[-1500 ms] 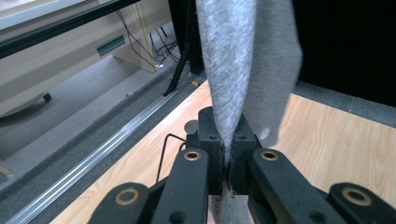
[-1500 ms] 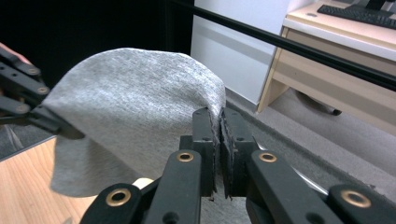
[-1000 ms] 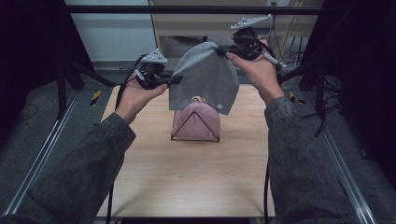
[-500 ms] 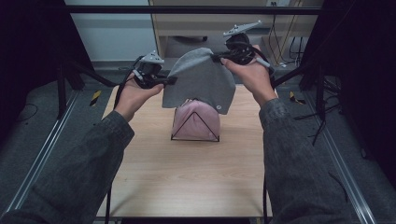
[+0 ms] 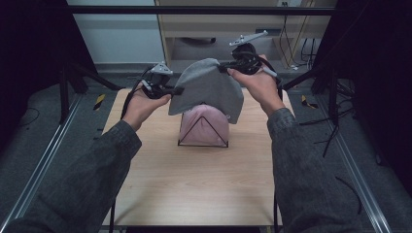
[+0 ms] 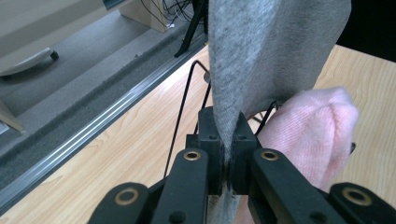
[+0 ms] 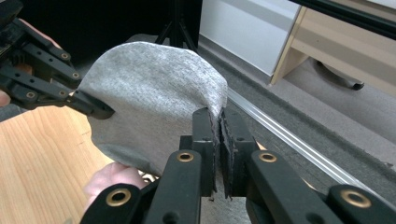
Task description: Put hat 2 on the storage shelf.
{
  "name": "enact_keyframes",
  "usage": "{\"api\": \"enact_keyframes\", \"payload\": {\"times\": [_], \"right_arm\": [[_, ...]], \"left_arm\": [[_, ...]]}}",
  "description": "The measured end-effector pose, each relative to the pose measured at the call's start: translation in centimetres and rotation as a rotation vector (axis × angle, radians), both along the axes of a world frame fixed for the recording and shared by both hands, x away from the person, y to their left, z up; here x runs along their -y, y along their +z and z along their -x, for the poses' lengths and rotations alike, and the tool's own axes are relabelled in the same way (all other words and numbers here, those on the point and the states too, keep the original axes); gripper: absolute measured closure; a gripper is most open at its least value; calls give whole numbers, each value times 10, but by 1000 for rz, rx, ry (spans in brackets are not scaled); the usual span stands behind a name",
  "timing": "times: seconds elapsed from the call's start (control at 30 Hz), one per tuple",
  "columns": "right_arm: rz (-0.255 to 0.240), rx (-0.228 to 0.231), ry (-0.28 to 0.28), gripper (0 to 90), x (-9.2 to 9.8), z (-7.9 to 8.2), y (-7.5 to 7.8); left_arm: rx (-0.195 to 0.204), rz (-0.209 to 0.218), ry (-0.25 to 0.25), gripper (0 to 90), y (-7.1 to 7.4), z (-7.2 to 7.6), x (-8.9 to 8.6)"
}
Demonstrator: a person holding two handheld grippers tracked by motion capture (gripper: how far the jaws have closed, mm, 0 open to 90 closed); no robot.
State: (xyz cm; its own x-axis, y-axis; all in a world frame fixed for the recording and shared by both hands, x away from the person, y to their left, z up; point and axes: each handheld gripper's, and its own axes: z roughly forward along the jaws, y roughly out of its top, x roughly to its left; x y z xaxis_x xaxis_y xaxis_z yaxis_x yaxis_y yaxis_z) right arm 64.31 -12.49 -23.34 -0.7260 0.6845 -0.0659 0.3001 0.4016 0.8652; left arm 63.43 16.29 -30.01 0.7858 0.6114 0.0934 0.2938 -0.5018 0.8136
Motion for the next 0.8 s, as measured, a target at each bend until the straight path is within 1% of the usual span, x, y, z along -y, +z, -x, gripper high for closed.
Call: {"api": "enact_keyframes", "payload": {"times": [0.07, 0.23, 0.43, 0.63, 0.8], "right_arm": [[0, -7, 2, 859, 0, 0, -5], [-4, -31, 3, 859, -1, 1, -15], [2, -44, 9, 859, -3, 1, -25], [4, -66, 14, 859, -4, 3, -38], [7, -86, 18, 859, -5, 5, -48]], "left_arm": [[-4, -8, 7, 868, -3, -1, -1], [-19, -13, 6, 868, -12, -2, -2], [-31, -27, 11, 868, -25, -1, -1], [-54, -36, 8, 868, -39, -1, -1], [-67, -32, 11, 868, -51, -1, -1]]}}
